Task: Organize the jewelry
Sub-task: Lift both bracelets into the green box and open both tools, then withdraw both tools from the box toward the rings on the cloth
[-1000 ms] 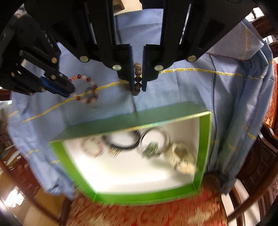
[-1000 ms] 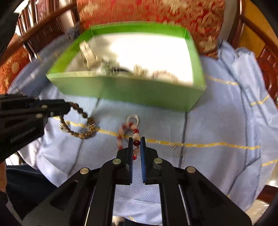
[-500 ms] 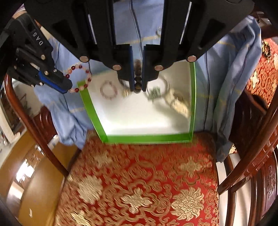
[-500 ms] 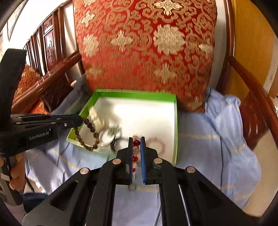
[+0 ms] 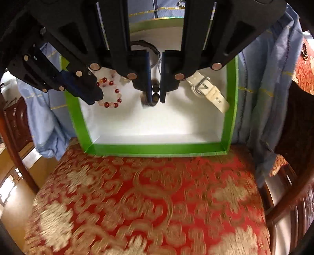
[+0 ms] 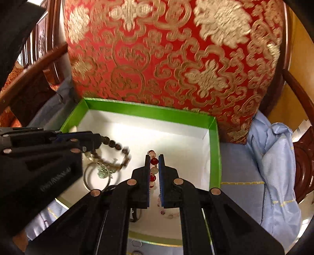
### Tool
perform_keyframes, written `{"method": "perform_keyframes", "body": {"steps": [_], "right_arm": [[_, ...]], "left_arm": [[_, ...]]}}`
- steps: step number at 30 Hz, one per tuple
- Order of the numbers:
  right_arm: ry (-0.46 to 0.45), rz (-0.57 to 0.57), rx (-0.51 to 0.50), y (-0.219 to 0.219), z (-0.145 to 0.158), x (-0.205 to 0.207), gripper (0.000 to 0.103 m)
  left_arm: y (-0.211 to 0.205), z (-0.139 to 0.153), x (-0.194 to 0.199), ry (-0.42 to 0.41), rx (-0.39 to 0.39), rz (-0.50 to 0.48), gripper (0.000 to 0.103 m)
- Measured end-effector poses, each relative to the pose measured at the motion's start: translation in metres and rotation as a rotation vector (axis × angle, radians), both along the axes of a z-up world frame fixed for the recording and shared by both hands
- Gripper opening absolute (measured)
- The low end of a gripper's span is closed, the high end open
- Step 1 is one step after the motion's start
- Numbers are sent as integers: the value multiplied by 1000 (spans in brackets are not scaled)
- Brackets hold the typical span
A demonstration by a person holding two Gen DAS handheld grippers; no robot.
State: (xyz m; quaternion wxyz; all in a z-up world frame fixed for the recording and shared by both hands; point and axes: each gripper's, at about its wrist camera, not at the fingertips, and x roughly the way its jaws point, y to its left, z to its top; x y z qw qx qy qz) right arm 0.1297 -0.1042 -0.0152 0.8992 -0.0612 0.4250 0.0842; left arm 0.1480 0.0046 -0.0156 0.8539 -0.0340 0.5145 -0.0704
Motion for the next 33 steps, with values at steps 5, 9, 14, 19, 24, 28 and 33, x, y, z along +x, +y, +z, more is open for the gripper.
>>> {"method": "perform_keyframes", "body": {"steps": [5, 9, 14, 19, 24, 28, 33], "right_arm": [[65, -51, -4, -2, -23, 8, 30], [73, -76, 65, -6, -23, -6, 46], [-3, -38, 67, -2, 0, -42, 46], [-27, -23, 104, -13, 16, -75, 62], [4, -9, 161, -26, 16, -105, 63], [41, -13, 115, -31, -4, -120, 63], [133, -81, 120, -43, -38, -122, 63]], "left_arm": [[4, -13, 5, 47, 56, 37, 19], [8, 6, -5, 1, 50, 35, 38], [4, 25, -23, -49, 62, 31, 50], [-1, 32, -39, -55, 115, 66, 73], [-2, 36, -66, -38, 22, 71, 78], [-15, 36, -84, -60, 47, 21, 83], [-28, 26, -99, -74, 186, -17, 84]]}}
